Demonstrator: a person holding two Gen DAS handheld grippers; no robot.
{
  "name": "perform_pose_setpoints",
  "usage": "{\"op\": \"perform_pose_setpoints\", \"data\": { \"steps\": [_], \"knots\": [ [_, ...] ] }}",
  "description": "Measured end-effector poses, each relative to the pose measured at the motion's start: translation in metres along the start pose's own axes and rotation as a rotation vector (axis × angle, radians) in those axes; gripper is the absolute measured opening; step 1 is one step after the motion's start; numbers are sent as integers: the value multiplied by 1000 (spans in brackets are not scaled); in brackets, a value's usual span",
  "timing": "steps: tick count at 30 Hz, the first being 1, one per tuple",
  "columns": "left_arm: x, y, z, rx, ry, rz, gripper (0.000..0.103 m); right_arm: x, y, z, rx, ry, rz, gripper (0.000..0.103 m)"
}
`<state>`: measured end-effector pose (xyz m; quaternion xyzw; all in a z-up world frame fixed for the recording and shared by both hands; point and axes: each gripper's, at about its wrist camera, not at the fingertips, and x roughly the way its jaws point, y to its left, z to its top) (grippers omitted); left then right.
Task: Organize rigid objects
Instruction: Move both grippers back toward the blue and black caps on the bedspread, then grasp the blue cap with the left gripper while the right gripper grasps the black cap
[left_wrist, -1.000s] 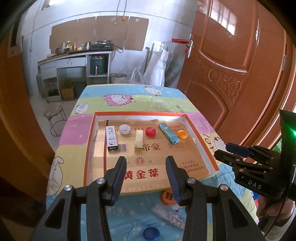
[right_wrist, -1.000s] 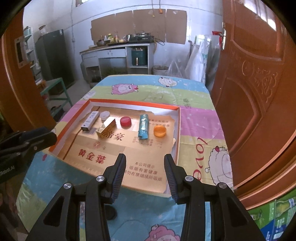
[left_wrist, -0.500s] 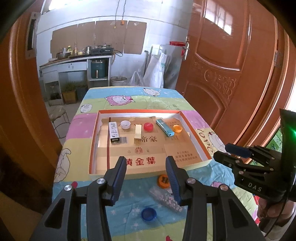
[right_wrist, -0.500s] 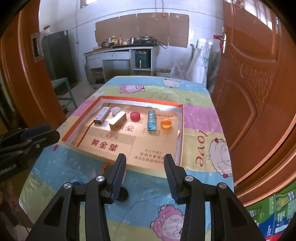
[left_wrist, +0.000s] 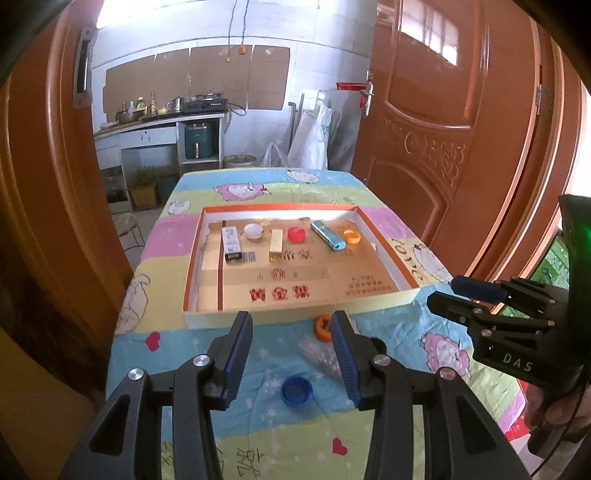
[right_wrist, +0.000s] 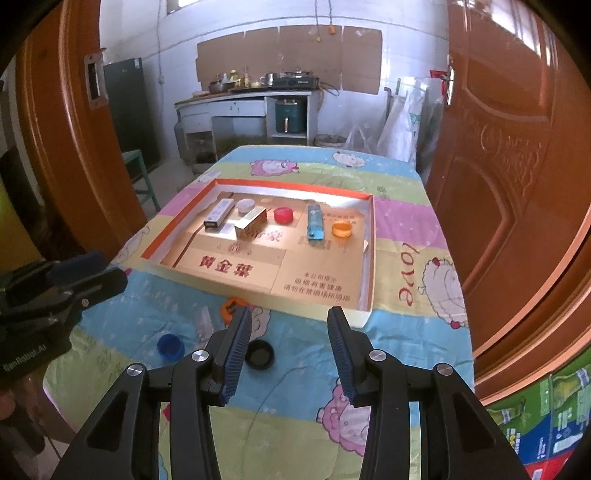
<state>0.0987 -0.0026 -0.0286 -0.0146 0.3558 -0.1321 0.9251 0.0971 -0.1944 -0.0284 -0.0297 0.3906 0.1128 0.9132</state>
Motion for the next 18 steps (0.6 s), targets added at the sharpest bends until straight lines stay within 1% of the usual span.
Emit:
{"op": "perform_pose_setpoints", "data": {
  "steps": [3,6,11,16,18],
  "knots": [
    [9,1,-17,-15,18,-35,44,4,4,-10,9,18,21,44],
    [19,-2,-32,-7,36,-50,44,10,9,-21,6,38,34,44],
    [37,-8,-49,26,78,-37,44,22,12,-39,14,82,51,44],
    [51,-9,-57,42,107,-27,44,28,8,-45,27,101,53,44],
    [60,-10,-59,51,136,-11,44,29,6,-45,32,102,53,44]
  ]
}}
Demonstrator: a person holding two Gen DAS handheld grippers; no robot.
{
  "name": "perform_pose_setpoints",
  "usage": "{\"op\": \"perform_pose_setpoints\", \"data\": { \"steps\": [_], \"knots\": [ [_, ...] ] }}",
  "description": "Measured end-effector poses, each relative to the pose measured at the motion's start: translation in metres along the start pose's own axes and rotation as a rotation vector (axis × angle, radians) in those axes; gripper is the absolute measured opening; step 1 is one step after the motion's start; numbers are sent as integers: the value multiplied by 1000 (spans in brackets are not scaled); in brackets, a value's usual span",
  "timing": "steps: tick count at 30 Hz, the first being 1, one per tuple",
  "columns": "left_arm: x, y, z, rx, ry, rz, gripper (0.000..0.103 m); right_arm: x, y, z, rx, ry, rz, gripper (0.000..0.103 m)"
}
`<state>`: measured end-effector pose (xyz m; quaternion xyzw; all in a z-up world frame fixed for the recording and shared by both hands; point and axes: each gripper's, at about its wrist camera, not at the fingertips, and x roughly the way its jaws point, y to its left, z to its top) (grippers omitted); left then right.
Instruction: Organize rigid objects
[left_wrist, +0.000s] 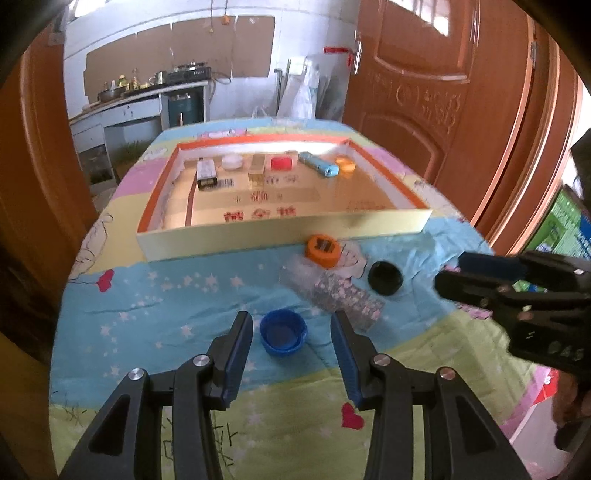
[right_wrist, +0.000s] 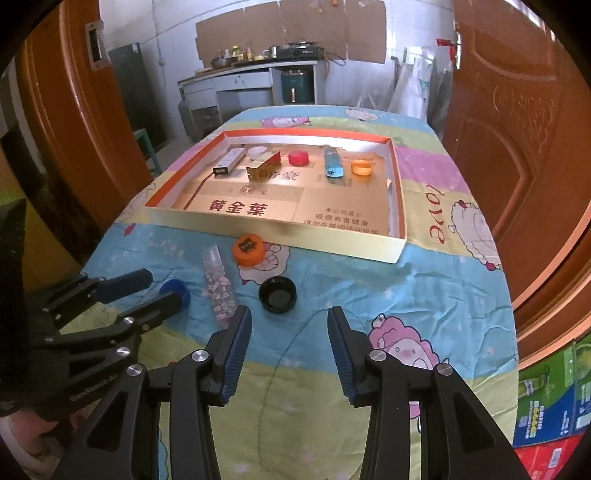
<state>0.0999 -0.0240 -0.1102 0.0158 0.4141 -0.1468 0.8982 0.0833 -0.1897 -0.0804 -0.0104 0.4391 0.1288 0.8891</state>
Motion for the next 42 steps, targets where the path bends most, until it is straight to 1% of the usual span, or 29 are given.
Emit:
{"op": "perform_pose_setpoints", "data": {
  "steps": [5,8,10,11,12,15,24,31,32,33,34,37,42],
  "knots": [
    [16,5,-3,-14,46,14,44,3,-4,0,8,4,-1,44],
    [17,8,-4,-24,39,3,44,6,-6,-1,12,12,-2,44],
    [17,9,-3,-23,37,7,40,10,-7,-1,14,21,-3,44],
    [17,10,-3,-20,34,13,32,11,-7,-1,14,24,-3,44],
    [17,11,-3,-20,31,12,31,13,-7,-2,12,27,-3,44],
    [16,15,-2,-34,24,-4,31,18,-6,-2,2,35,-5,44],
    [2,22,5,-61,-8,-16,31,40,7,0,-59,62,-5,44],
    [-3,29,11,-78,-22,-15,31,61,18,5,-111,83,-36,44],
    [-3,30,12,-80,-22,-14,31,62,19,5,-112,81,-40,43],
    [-3,32,12,-83,-21,-15,31,62,19,6,-112,78,-39,33],
    [-3,33,11,-86,-21,-16,31,62,19,6,-108,76,-37,30],
    [-3,35,11,-93,-21,-23,31,60,17,7,-93,69,-32,30],
    [-6,35,11,-93,-28,-33,31,44,14,11,-70,24,-36,30]
  ]
}}
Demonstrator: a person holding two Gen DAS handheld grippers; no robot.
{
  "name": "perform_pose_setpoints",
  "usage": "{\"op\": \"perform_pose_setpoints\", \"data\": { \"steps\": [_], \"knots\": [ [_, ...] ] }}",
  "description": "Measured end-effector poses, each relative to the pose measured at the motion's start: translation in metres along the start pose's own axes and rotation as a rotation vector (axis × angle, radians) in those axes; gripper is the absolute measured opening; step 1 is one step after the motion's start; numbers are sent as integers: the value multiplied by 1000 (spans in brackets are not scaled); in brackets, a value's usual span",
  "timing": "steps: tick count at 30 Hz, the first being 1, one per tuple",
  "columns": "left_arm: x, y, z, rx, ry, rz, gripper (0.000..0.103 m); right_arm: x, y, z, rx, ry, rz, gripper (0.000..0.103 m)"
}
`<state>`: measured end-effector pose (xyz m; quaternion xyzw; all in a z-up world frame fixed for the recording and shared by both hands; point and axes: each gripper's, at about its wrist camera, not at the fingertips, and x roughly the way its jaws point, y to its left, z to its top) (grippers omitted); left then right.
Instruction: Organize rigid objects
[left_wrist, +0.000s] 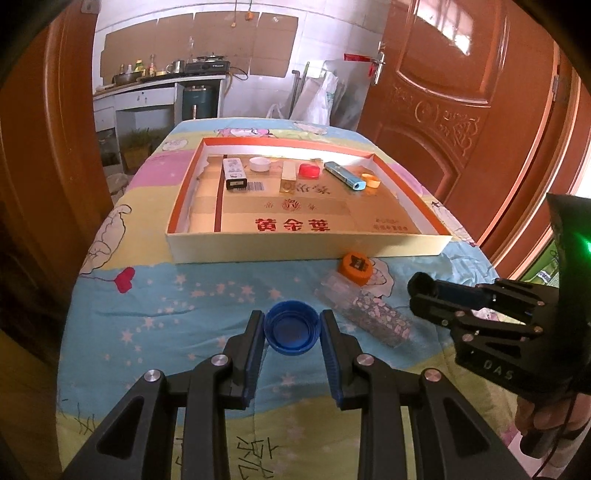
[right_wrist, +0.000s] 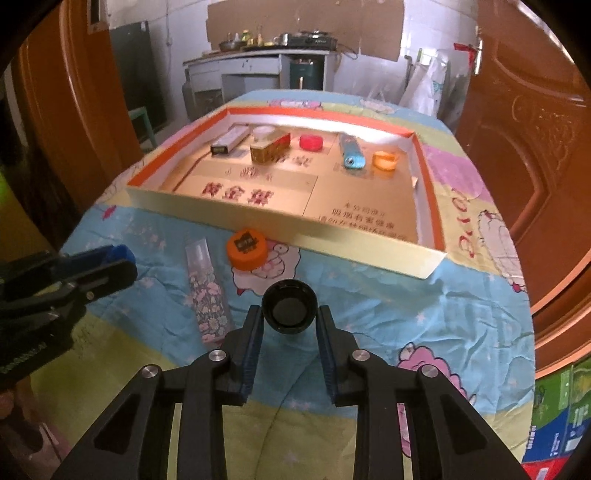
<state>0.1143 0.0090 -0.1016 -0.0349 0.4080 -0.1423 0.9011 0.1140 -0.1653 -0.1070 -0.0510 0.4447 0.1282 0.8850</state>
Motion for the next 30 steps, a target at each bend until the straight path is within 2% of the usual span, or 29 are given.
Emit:
{"op": "perform_pose_setpoints", "data": {
  "steps": [16,30],
  "knots": [
    [-16,-12,26,35,-56,-11,31,-30,-5,13,21,-83,6,30],
    [1,-31,64,61,-73,-46,31,-32,-26,35,42,-124,-3,30]
  ]
}}
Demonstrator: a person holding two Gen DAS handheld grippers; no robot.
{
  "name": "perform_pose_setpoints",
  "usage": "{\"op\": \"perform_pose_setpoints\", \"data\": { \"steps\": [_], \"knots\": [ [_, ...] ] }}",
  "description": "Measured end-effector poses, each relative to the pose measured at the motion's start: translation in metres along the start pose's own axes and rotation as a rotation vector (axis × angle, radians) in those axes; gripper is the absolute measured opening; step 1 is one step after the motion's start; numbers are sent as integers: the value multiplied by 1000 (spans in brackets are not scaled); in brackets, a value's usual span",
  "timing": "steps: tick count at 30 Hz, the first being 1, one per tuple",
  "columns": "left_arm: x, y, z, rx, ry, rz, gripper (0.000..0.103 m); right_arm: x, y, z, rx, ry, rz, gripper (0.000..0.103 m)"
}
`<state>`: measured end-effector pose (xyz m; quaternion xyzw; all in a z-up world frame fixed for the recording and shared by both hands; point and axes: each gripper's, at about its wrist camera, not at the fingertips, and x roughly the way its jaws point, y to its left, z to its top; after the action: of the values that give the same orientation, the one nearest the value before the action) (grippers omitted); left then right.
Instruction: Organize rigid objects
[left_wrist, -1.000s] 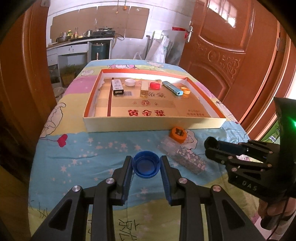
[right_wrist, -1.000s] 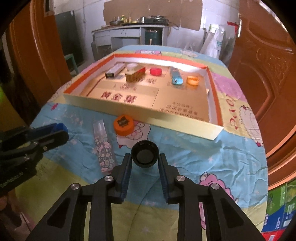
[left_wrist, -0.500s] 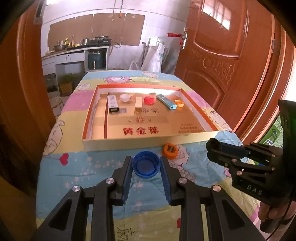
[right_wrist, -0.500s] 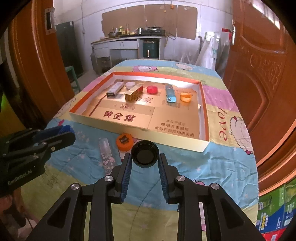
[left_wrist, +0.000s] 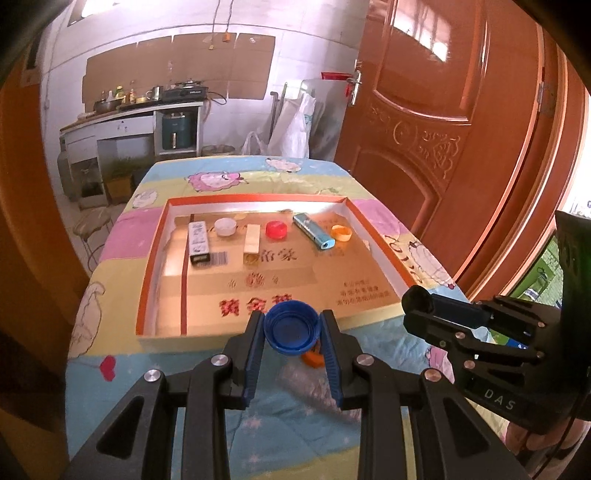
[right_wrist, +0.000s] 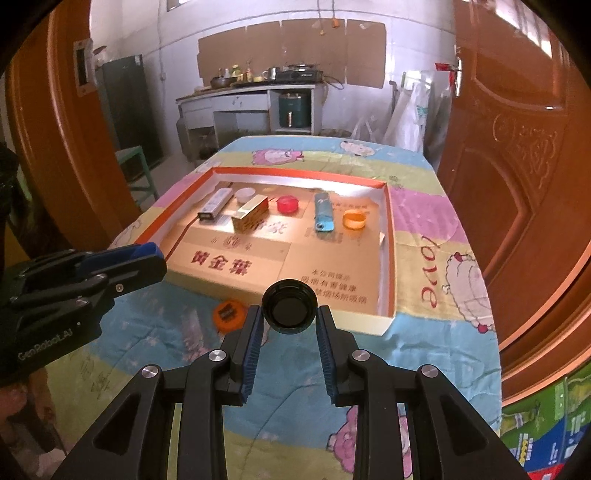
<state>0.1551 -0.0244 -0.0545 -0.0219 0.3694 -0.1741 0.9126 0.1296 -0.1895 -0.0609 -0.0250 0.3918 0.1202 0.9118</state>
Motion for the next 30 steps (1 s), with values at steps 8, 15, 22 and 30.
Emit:
{"op": "perform_pose_setpoints", "data": {
  "steps": [8,15,22,30],
  "knots": [
    [23,-8,20,21,12,-4,31,15,-16,16,9,-7,2,30],
    [53,-12,36,35,40,0,31,33,-34,29,21,3,1,30],
    [84,-11,49,38,74,1,31,57,-48,40,28,25,2,30],
    [113,-8,56,42,114,-2,31,81,-58,49,28,42,7,30]
  ]
}}
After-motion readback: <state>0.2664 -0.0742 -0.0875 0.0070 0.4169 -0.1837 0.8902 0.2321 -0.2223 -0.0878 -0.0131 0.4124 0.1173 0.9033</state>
